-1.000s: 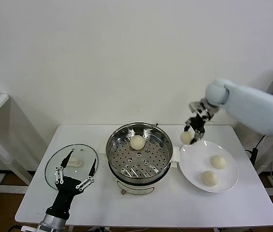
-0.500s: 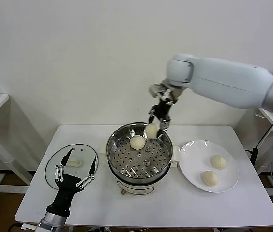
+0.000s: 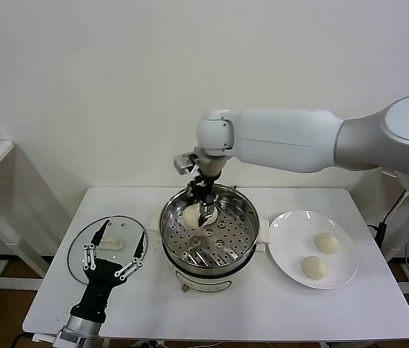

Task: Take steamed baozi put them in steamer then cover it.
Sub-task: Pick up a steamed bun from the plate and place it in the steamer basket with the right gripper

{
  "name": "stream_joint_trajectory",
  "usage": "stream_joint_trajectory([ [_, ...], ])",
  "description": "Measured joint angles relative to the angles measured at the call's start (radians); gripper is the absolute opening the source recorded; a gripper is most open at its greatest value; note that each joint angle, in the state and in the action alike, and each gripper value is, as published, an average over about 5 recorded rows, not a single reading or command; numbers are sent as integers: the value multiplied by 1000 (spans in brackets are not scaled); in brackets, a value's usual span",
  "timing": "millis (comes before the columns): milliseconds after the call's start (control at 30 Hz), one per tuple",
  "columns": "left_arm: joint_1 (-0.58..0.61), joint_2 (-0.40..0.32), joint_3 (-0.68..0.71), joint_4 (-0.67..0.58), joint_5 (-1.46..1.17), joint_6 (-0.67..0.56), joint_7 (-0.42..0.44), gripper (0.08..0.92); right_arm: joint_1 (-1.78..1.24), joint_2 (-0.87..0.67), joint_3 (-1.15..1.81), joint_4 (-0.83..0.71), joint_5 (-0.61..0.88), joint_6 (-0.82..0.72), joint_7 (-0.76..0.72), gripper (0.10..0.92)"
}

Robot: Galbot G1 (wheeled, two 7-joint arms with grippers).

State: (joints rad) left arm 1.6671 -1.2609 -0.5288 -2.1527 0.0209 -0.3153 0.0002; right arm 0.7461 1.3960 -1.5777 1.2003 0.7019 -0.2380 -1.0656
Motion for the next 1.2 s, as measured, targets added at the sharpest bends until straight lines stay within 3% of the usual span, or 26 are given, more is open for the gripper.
stream_joint_trajectory([
  [767, -3, 0, -12, 9, -3, -2, -1, 823, -78, 71, -12, -30, -30, -15, 34, 667],
  [1033, -5, -1, -12, 14, -3, -2, 0, 823, -96, 75, -3, -33, -39, -11, 37, 791],
  [1200, -3, -1, -15, 15, -3, -2, 0, 823, -94, 59, 11, -20, -46, -10, 35, 821],
])
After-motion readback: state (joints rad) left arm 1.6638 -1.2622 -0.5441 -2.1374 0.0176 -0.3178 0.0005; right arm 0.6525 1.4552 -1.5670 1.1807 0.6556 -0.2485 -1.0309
